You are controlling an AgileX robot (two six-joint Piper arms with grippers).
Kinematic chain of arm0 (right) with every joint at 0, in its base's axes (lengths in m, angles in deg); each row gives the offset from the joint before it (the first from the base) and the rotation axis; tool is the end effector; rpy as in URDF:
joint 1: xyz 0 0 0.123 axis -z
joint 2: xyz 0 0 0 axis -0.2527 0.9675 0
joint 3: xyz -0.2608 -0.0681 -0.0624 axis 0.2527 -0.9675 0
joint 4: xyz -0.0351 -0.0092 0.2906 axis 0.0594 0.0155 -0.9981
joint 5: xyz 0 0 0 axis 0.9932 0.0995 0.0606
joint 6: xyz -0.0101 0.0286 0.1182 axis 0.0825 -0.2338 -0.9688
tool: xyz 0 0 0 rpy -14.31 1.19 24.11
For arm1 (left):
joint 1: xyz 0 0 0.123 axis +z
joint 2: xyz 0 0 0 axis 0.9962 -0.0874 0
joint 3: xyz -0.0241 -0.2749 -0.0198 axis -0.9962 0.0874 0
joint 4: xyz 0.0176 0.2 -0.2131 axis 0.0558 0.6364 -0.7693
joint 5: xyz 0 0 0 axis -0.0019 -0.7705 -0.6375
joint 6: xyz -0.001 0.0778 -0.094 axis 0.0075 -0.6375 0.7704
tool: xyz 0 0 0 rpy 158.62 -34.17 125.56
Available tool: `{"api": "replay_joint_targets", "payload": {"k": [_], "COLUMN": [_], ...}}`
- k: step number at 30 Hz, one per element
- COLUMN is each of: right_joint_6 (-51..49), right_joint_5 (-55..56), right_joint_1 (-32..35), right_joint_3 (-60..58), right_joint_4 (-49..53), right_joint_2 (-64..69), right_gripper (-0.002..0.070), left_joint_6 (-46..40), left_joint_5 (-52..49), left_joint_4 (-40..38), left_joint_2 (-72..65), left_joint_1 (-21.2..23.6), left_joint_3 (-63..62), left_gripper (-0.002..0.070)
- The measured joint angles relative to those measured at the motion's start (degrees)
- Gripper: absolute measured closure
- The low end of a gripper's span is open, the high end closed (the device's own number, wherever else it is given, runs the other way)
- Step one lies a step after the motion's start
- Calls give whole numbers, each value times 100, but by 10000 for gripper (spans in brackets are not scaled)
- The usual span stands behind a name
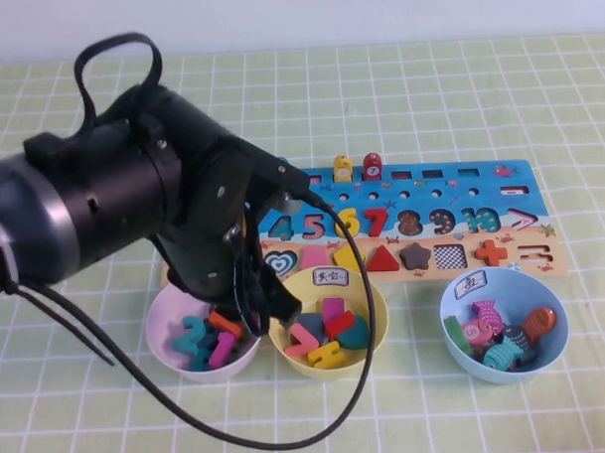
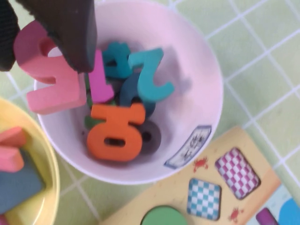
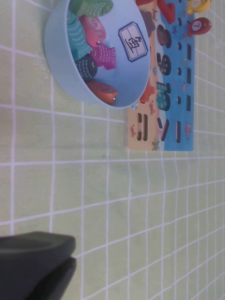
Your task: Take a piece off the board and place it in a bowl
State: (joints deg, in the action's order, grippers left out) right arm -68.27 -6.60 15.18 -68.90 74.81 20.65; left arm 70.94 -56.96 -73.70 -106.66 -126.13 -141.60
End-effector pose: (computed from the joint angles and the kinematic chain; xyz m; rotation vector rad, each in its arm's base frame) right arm 0.1327 0.0036 0.1625 0.0322 1.8674 0.0677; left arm 0.2991 -0.2307 0.2174 0.8789 2.6918 0.1115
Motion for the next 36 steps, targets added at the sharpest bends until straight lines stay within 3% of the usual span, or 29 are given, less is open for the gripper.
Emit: {"api": "replay_joint_targets", "payload": {"k": [6, 11, 16, 23, 26, 32, 36], "right_joint_6": [0, 0, 0, 0, 0, 0, 0], "right_joint_5": [0, 0, 0, 0, 0, 0, 0], "right_joint_1": [0, 0, 0, 0, 0, 0, 0], "right_joint_3": [0, 0, 0, 0, 0, 0, 0], "right_joint_4": [0, 0, 0, 0, 0, 0, 0], "right_joint_2": [-5, -14, -14, -25, -18, -31, -41], "right_gripper": [694, 694, 694, 694, 694, 694, 694], "left_joint_6": [50, 33, -528, -741, -753, -753, -774], "left_joint_5": [410, 515, 550, 622, 625, 625, 720], "left_joint_4": [0, -88, -748, -876, -721, -669, -669], "left_joint_2": [-86, -187, -266, -422, -422, -422, -370], "left_joint_1": [103, 585, 1050, 1086, 1086, 1086, 1086], "left_joint_3": [180, 189, 189, 249, 254, 254, 263], "left_gripper": [466, 466, 456, 440, 392, 198, 209]}}
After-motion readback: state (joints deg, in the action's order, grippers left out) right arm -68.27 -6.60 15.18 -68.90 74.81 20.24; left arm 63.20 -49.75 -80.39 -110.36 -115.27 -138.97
